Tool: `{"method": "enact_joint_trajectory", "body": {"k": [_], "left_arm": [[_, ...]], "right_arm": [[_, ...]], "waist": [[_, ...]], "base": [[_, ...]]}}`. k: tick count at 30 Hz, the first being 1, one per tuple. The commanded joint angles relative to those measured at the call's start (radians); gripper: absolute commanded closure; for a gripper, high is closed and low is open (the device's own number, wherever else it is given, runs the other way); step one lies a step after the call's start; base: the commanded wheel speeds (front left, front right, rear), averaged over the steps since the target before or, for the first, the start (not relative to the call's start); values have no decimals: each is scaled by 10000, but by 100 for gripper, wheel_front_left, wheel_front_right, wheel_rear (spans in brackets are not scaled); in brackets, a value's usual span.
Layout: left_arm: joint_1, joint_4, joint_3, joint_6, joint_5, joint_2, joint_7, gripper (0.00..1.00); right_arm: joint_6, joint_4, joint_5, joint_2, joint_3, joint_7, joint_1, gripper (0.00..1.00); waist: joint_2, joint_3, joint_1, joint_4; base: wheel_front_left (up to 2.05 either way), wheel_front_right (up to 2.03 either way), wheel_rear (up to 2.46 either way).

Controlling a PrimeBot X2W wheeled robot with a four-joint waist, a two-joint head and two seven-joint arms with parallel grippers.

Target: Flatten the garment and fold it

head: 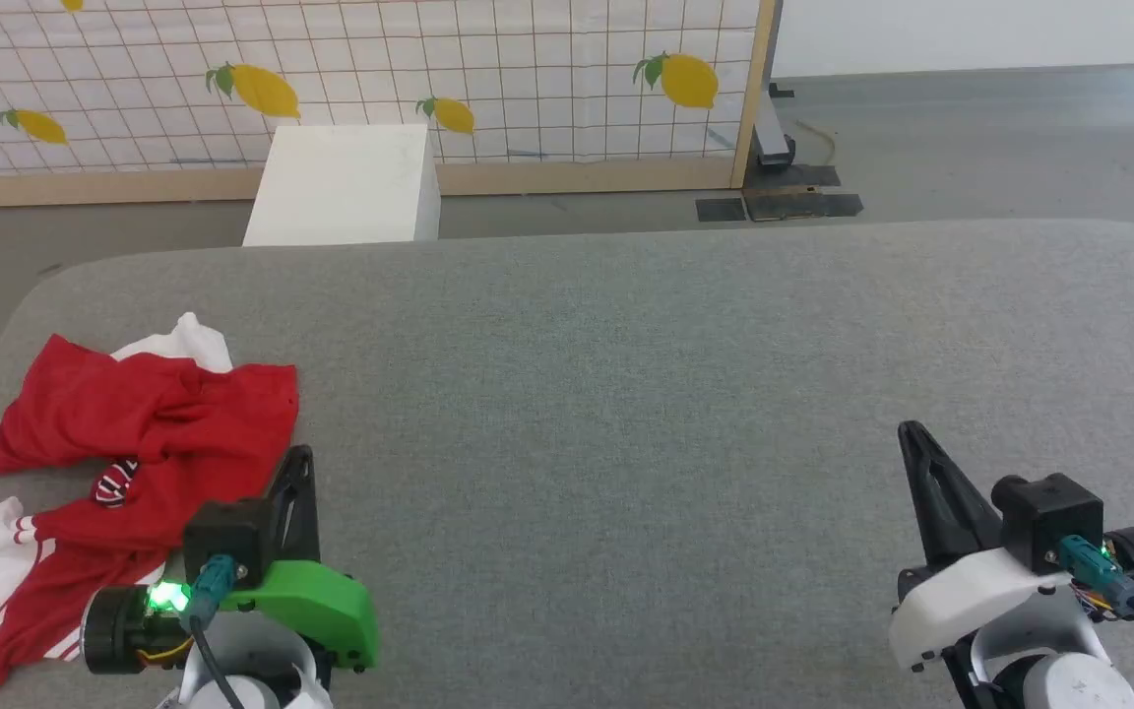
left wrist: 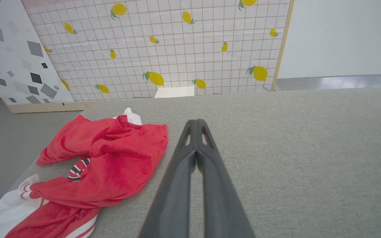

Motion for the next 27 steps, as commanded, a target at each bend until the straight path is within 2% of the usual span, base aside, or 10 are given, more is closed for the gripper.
{"method": "enact_joint_trajectory", "body": {"k": [1, 25, 26, 27], "left_arm": [[110, -26, 30, -11, 128, -49, 14, 100], [110, -26, 30, -11, 128, -49, 14, 100], [-2, 2, -2, 0, -8, 2, 0, 0], [-2, 2, -10, 0, -24, 2, -1, 0]], "right_arm": [[-13, -51, -60, 9, -12, -1, 87, 100], [-13, -51, -60, 9, -12, -1, 87, 100], [2, 2, 4, 0, 0, 0, -1, 0], [0, 6, 5, 0, -1, -1, 0, 0]], "waist": [[-1, 0, 0, 0], [-1, 0, 0, 0], [-1, 0, 0, 0], [-1, 0, 0, 0]], "base": [[0, 0, 0], [0, 0, 0], [0, 0, 0], [0, 0, 0]]}}
